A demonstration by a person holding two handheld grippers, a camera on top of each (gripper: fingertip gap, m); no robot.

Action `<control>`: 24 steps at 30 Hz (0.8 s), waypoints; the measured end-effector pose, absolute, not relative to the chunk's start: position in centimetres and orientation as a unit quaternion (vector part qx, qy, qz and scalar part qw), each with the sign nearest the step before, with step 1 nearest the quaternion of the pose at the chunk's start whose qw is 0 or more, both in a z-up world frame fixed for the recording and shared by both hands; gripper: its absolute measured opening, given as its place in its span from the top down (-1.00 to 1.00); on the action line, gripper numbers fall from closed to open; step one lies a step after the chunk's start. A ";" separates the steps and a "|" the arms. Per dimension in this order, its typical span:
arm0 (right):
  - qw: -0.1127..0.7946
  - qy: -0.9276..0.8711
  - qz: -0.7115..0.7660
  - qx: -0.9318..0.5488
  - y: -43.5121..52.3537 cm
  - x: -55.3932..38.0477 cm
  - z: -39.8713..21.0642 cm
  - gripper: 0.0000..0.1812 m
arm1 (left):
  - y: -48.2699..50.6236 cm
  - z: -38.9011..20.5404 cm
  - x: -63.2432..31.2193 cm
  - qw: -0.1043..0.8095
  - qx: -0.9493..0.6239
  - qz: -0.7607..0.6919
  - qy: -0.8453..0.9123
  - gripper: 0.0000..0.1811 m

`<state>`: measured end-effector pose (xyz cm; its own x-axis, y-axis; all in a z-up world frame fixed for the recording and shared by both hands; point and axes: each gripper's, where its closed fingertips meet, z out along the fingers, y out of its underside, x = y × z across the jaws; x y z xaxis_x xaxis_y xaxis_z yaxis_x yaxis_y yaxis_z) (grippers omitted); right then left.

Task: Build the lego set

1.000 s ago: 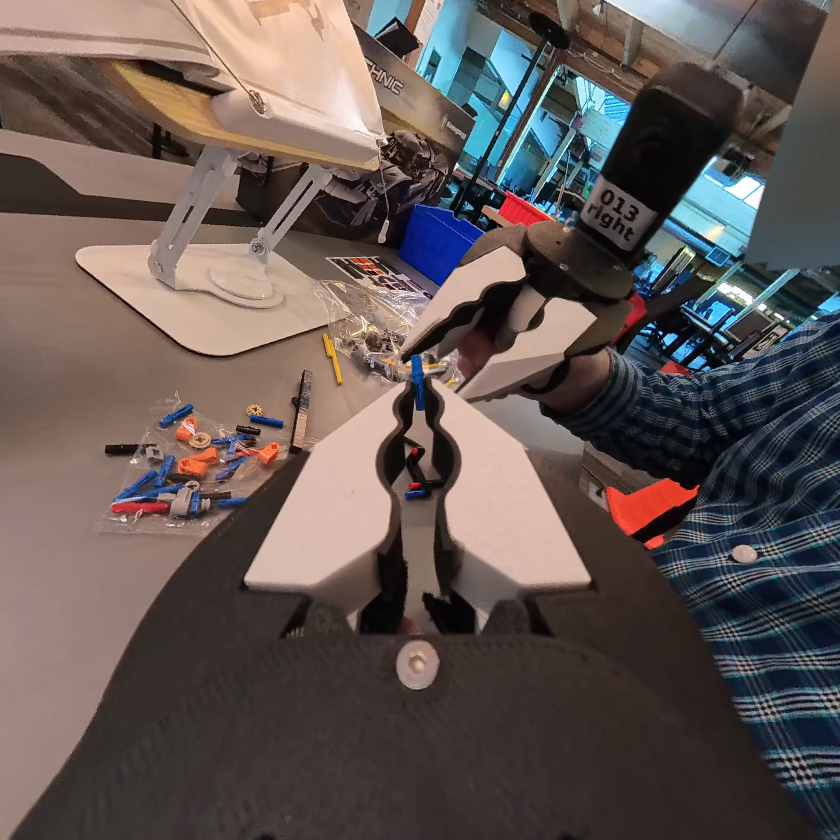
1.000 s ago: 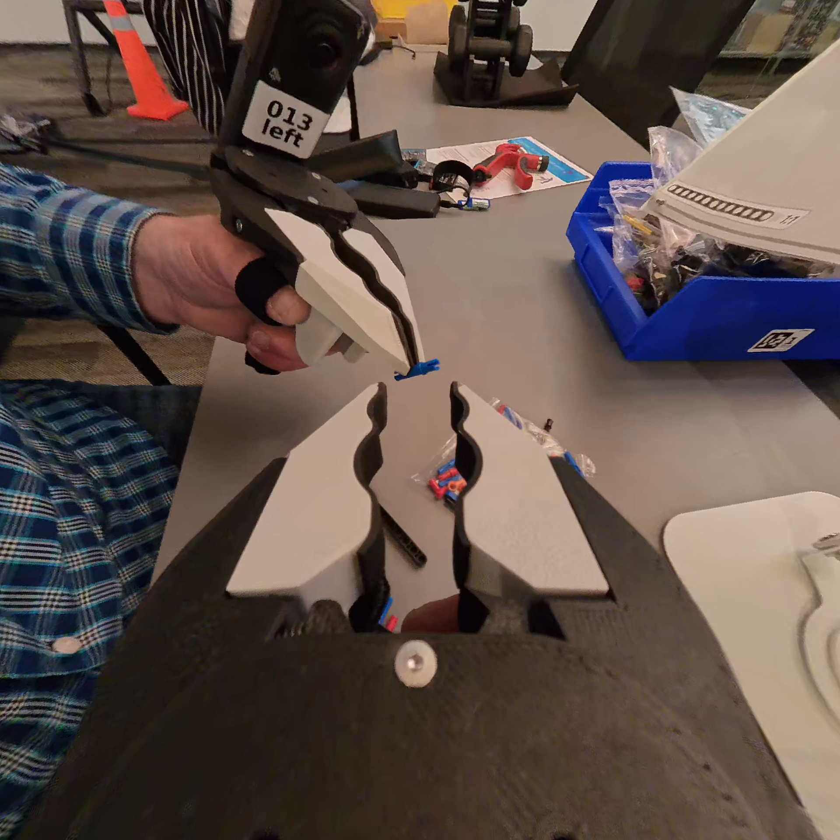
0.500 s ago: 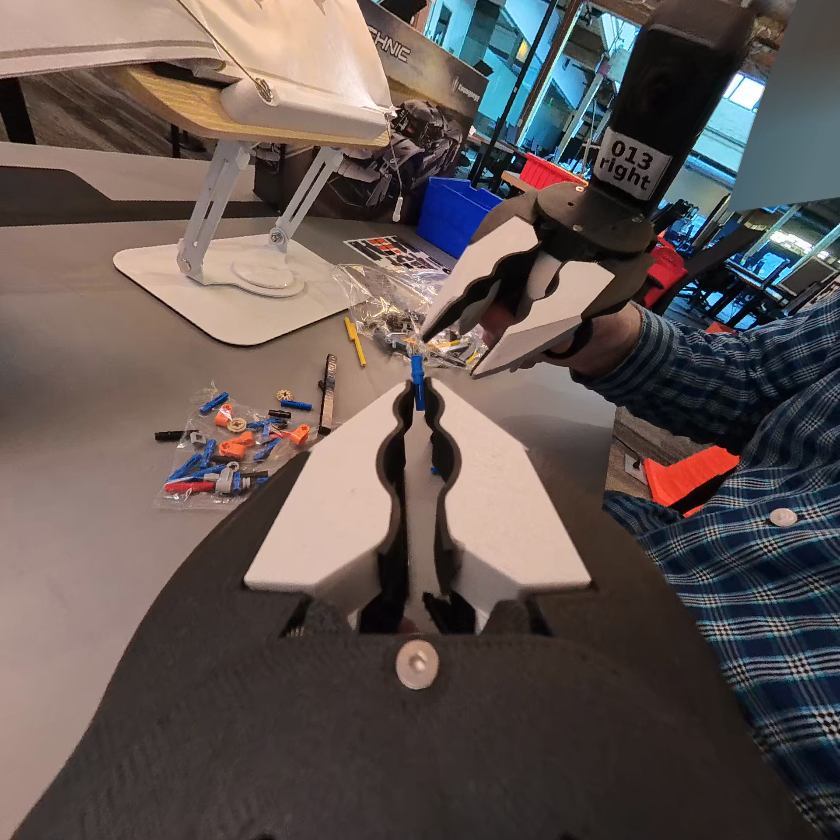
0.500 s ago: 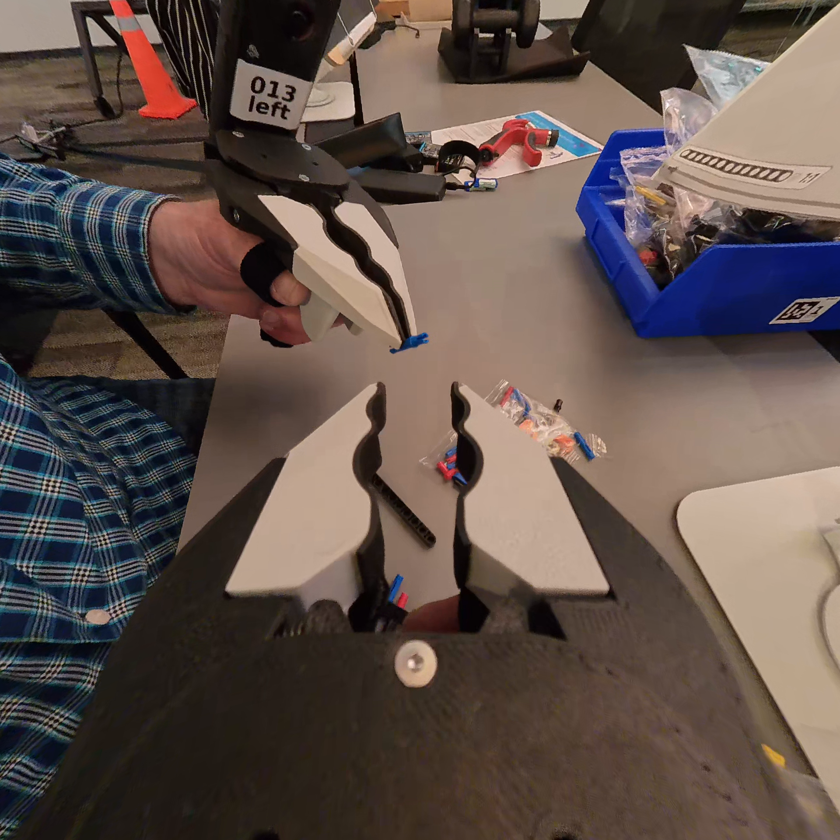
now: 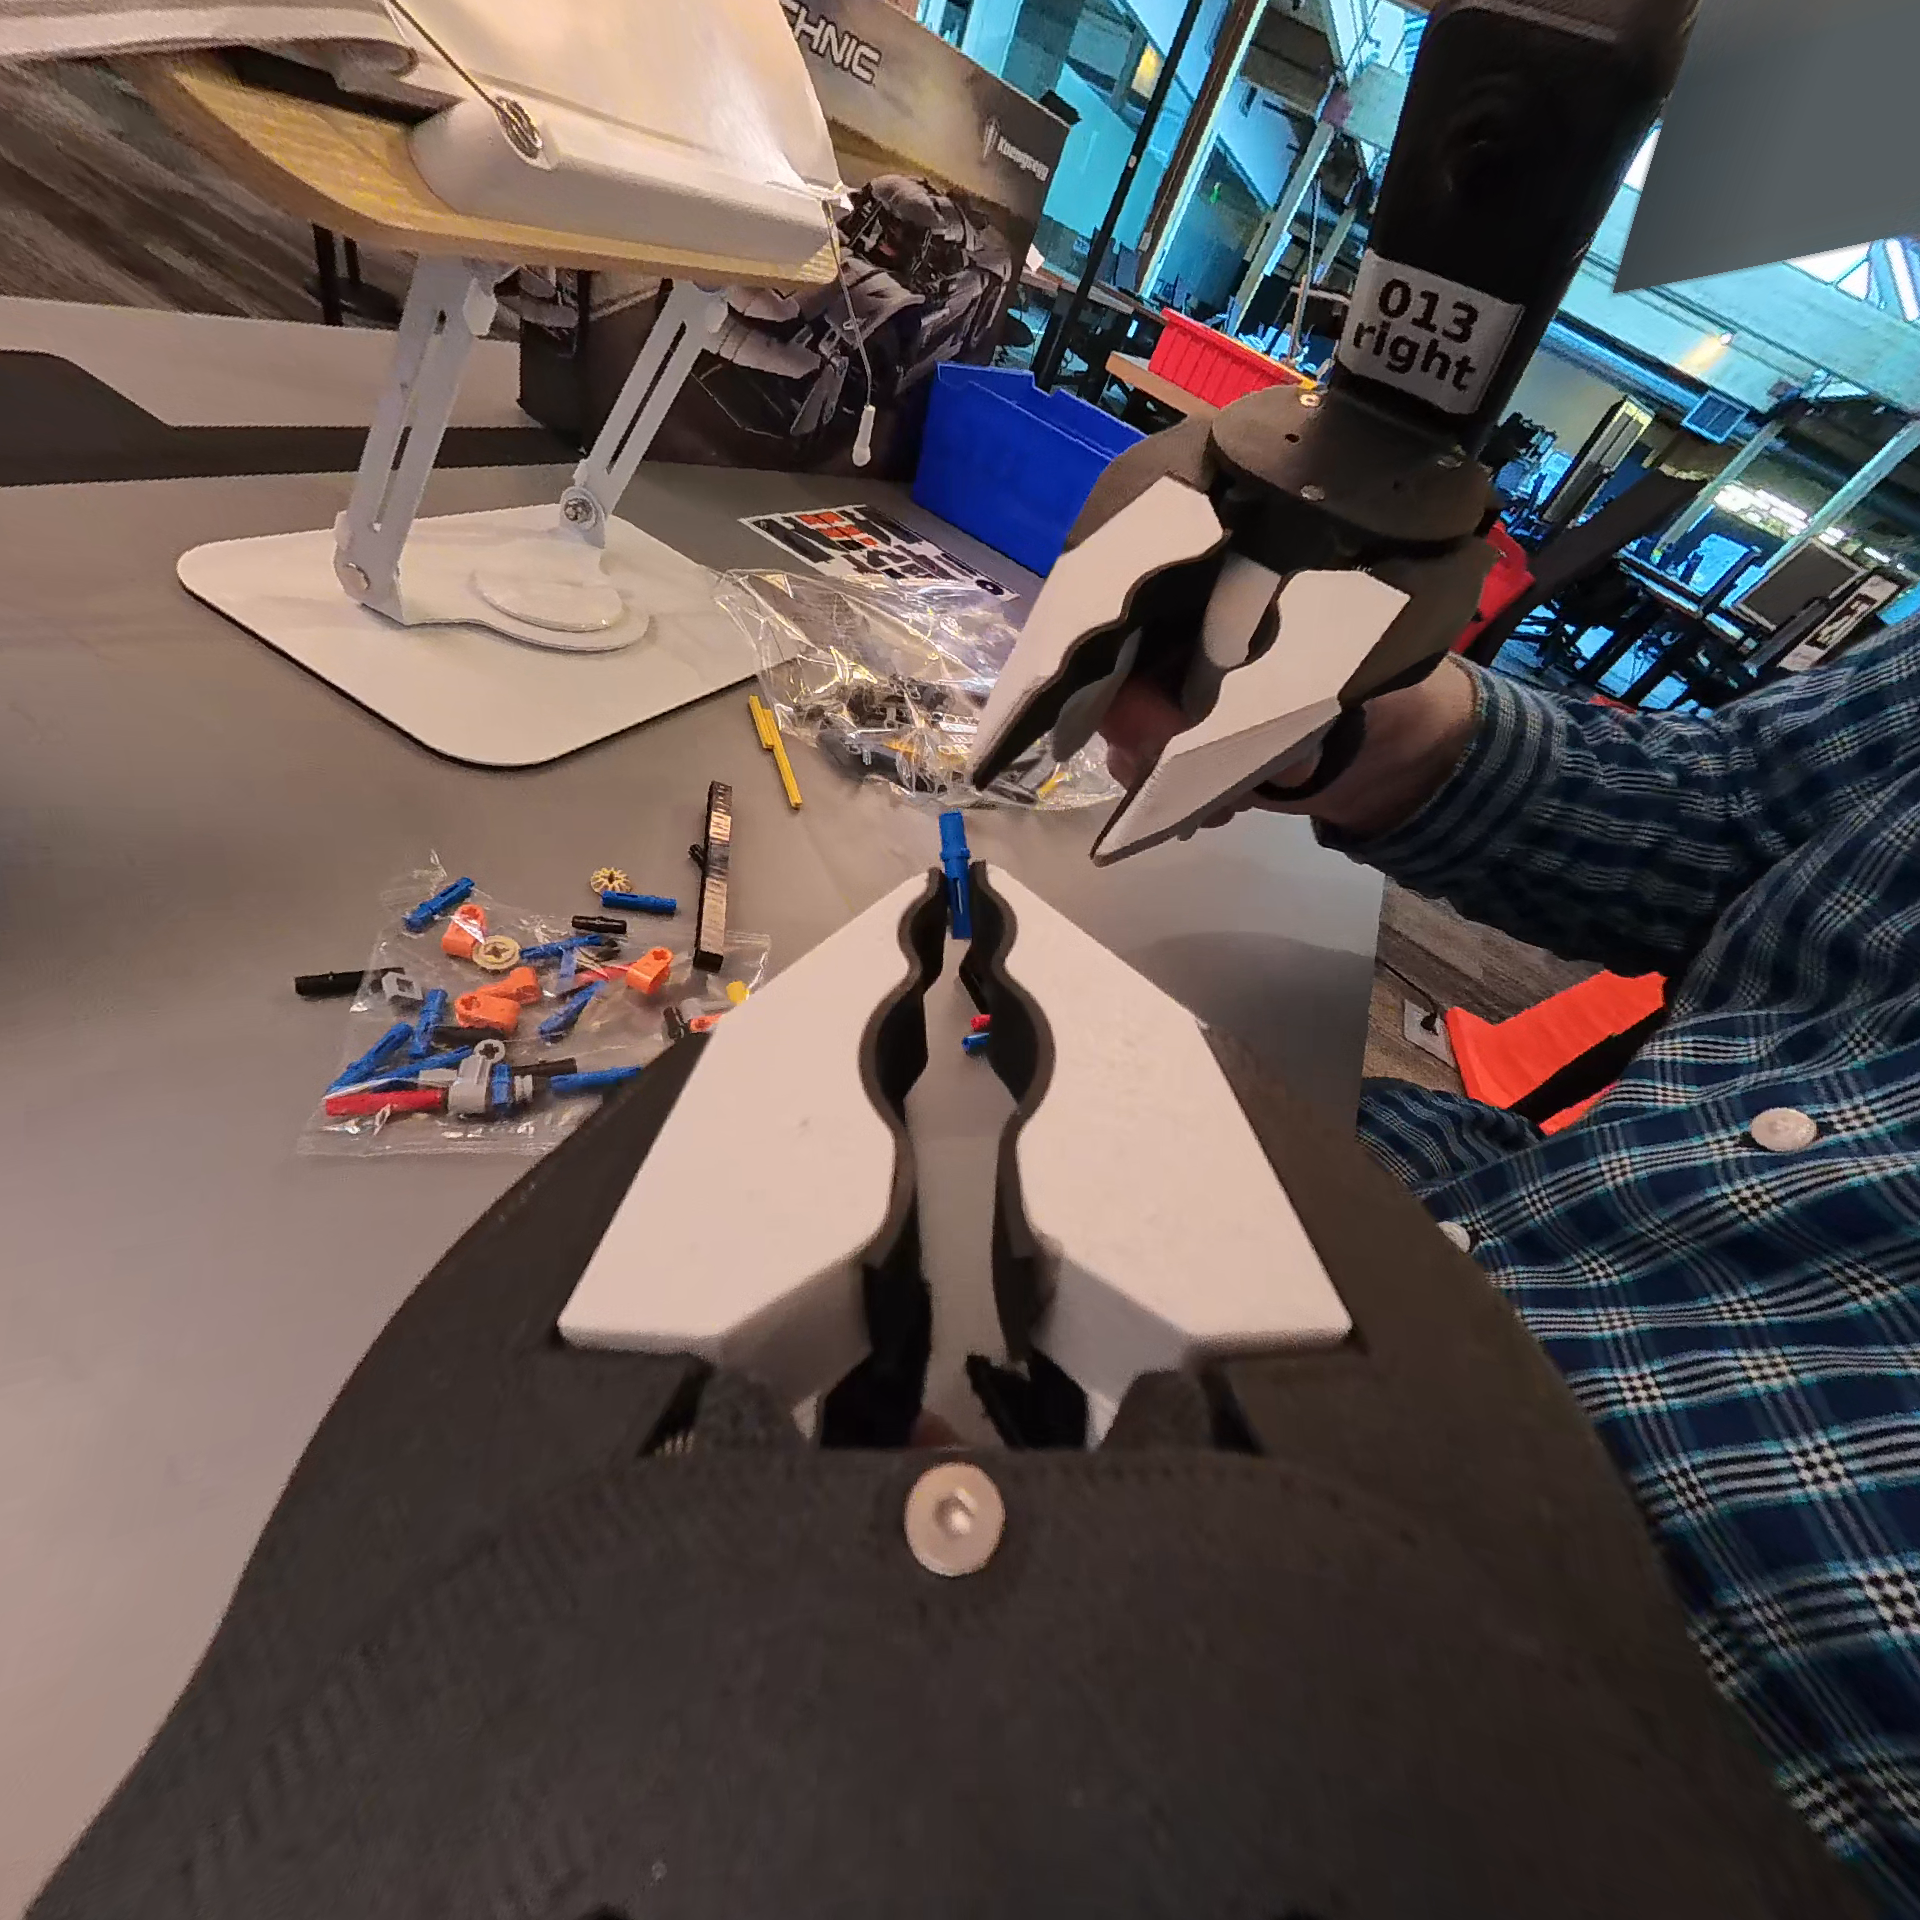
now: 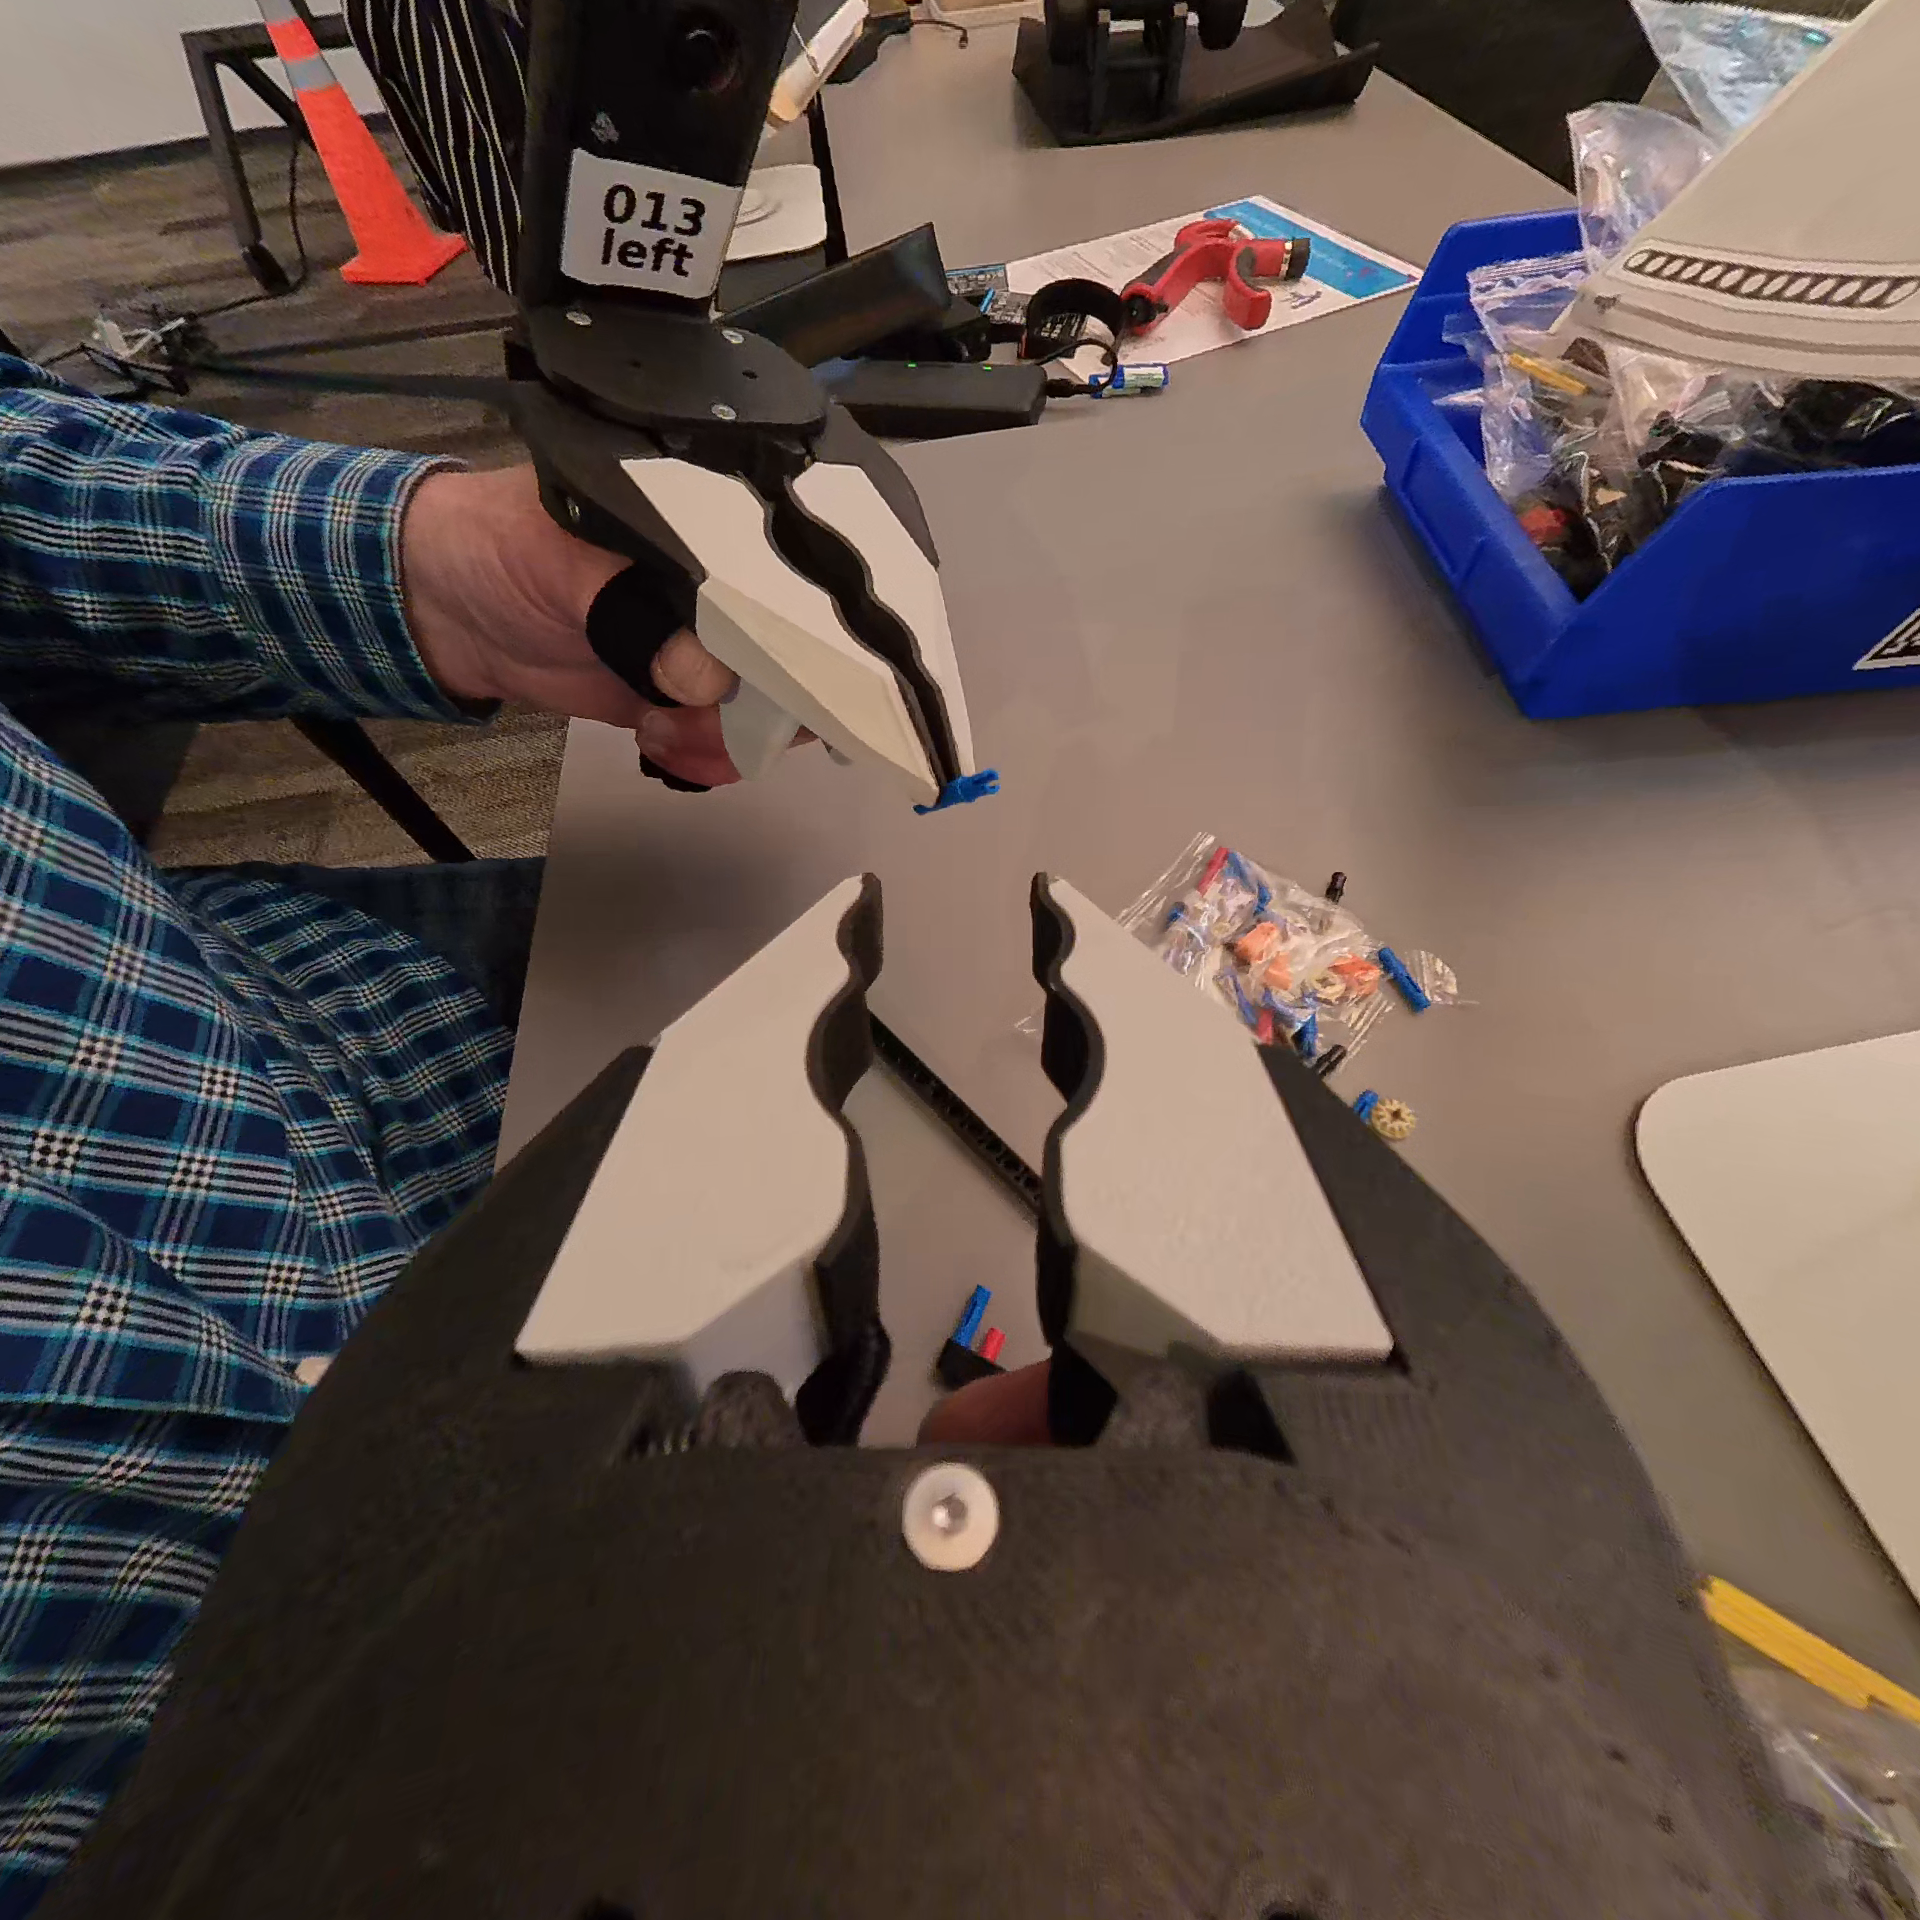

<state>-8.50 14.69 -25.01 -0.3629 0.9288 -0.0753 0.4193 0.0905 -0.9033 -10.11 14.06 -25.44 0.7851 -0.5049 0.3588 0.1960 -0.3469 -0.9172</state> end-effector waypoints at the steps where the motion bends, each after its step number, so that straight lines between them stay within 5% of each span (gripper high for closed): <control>1: 0.275 -0.683 0.461 -0.495 14.7 -8.5 -25.1 0.71 | 14.0 -25.5 -10.0 0.562 -0.759 -0.312 0.103 0.98; 24: 0.262 -0.652 0.460 -0.544 14.5 -7.8 -25.7 0.70 | 13.7 -26.5 -11.0 0.559 -0.762 -0.310 0.108 0.98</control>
